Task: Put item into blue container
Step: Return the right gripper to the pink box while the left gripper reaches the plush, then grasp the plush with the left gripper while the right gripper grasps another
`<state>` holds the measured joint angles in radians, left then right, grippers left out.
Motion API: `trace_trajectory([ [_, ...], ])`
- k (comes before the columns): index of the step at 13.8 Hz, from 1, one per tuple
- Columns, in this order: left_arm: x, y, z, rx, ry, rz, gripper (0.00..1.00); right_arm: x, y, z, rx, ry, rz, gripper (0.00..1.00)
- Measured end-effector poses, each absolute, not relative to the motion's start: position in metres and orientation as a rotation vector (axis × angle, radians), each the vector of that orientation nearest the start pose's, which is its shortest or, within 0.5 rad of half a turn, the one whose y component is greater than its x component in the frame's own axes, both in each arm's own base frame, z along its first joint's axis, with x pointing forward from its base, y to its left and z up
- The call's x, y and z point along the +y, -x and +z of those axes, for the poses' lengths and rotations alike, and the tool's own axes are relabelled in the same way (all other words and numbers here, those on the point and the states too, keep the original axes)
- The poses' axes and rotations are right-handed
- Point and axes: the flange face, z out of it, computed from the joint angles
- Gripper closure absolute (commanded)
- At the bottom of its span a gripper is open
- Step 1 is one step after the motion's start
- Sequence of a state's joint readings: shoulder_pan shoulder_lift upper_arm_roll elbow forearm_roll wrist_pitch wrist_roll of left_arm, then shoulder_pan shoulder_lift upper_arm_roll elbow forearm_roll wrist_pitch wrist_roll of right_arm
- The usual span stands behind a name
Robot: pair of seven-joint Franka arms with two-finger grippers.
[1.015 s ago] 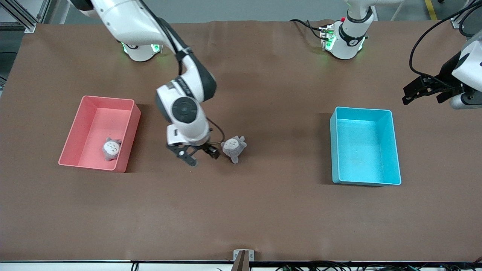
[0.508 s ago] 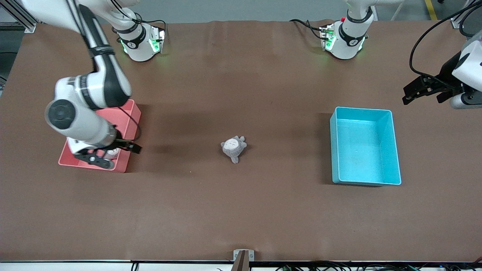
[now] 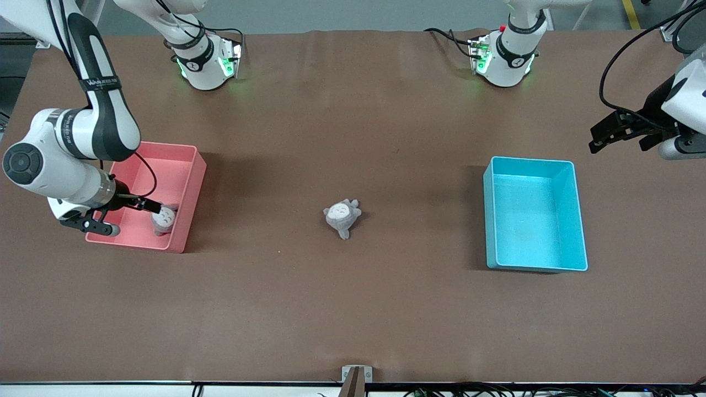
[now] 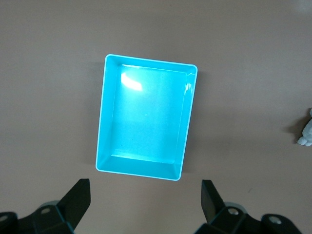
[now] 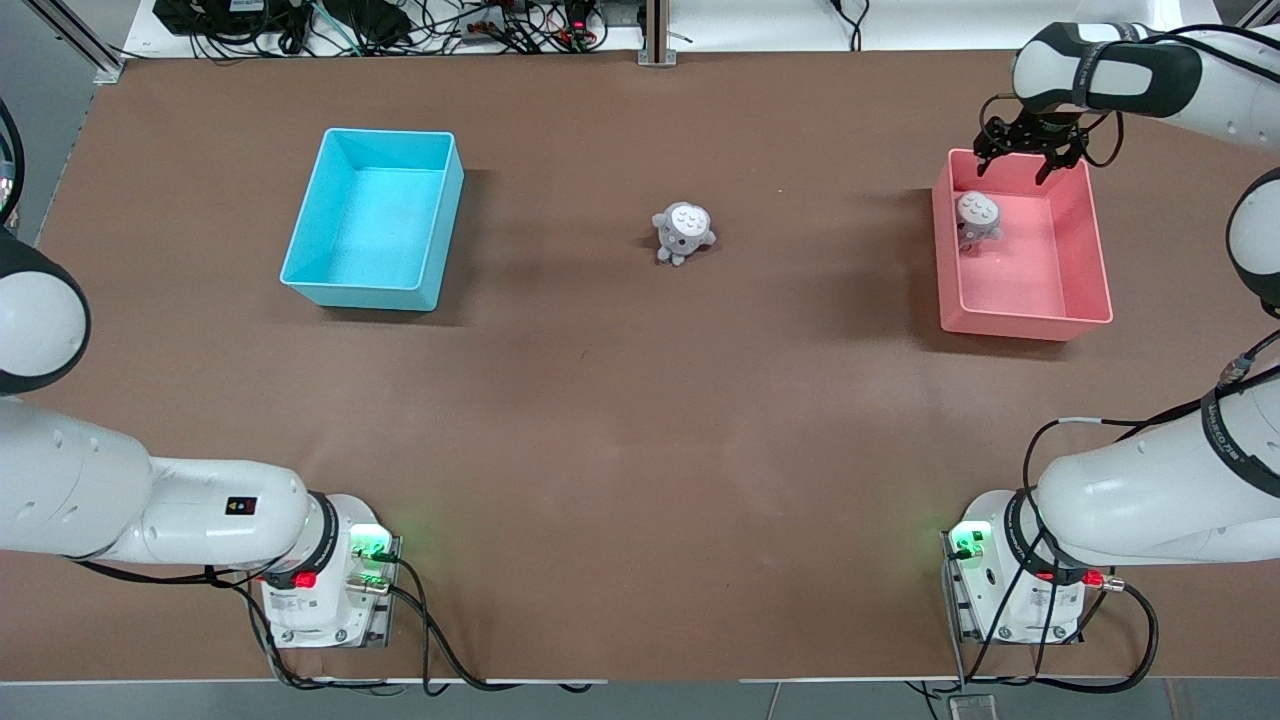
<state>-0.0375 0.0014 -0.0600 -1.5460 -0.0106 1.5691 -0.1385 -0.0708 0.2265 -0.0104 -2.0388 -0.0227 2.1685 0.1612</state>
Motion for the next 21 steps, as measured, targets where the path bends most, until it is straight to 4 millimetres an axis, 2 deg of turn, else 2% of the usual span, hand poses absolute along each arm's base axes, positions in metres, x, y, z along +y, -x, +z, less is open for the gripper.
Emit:
trace_trajectory([
  [3, -0.064, -0.556, 0.628, -0.050, 3.155, -0.024, 0.00, -0.054, -0.571, 0.335, 0.331, 3.143, 0.153, 0.00],
  [4, -0.077, -0.561, 0.620, -0.058, 3.157, -0.018, 0.00, -0.059, -0.570, 0.335, 0.342, 3.141, 0.157, 0.00],
  [6, -0.127, -0.574, 0.589, -0.113, 3.163, 0.001, 0.00, -0.072, -0.563, 0.327, 0.366, 3.135, 0.174, 0.00],
  [9, -0.237, -0.588, 0.515, -0.237, 3.179, 0.018, 0.00, -0.074, -0.551, 0.299, 0.372, 3.132, 0.136, 0.00],
  [11, -0.314, -0.581, 0.458, -0.351, 3.174, 0.034, 0.00, -0.069, -0.543, 0.277, 0.407, 3.093, 0.151, 0.00],
  [13, -0.377, -0.566, 0.404, -0.488, 3.150, 0.036, 0.00, -0.060, -0.545, 0.267, 0.407, 3.073, 0.132, 0.00],
  [15, -0.421, -0.554, 0.358, -0.687, 3.135, 0.025, 0.00, -0.055, -0.548, 0.264, 0.384, 3.074, 0.113, 0.00],
  [16, -0.435, -0.551, 0.339, -0.796, 3.132, 0.013, 0.00, -0.055, -0.550, 0.263, 0.367, 3.076, 0.099, 0.00],
  [19, -0.472, -0.548, 0.284, -1.185, 3.100, -0.012, 0.00, -0.060, -0.557, 0.251, 0.339, 3.082, 0.047, 0.00],
  [21, -0.492, -0.542, 0.253, -1.338, 3.075, -0.002, 0.00, -0.061, -0.560, 0.239, 0.339, 3.084, 0.022, 0.00],
])
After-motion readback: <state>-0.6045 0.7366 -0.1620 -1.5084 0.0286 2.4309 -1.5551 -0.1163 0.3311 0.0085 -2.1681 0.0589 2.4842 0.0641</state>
